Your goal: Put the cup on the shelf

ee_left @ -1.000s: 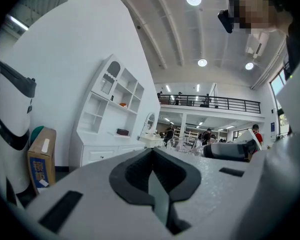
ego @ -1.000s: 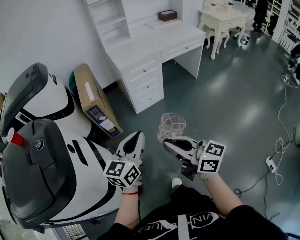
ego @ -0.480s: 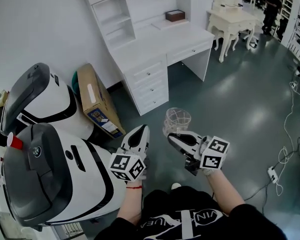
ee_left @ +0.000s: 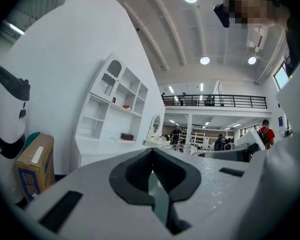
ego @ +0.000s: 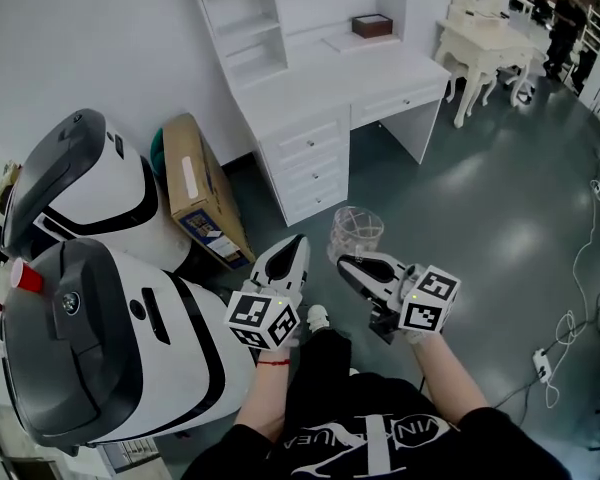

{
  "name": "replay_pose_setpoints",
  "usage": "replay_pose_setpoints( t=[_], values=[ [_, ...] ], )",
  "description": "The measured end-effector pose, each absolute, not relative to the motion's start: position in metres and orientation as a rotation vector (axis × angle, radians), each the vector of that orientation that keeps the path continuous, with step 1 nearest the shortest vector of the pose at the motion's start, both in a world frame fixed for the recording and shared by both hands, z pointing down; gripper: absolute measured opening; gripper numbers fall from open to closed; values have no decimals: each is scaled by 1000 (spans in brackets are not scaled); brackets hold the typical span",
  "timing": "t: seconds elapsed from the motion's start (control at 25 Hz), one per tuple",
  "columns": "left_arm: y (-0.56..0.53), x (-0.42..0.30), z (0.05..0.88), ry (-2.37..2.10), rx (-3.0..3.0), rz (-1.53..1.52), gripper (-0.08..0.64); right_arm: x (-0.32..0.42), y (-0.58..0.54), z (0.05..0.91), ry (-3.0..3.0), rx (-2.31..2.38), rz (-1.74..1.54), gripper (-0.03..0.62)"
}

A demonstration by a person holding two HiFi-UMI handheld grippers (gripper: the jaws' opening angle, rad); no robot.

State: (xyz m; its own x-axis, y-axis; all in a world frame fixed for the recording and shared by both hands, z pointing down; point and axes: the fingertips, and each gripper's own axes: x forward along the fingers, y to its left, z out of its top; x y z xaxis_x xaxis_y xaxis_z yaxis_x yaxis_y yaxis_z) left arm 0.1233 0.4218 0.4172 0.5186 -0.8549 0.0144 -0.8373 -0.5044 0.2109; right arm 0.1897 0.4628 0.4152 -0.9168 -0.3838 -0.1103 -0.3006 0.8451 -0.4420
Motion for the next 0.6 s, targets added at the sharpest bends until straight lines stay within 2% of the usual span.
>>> replay_pose_setpoints(
  t=[0.6],
  values=[
    [283,70,431,-1468,2510,-154,6,141,324,420,2849,-512,-641,12]
  ],
)
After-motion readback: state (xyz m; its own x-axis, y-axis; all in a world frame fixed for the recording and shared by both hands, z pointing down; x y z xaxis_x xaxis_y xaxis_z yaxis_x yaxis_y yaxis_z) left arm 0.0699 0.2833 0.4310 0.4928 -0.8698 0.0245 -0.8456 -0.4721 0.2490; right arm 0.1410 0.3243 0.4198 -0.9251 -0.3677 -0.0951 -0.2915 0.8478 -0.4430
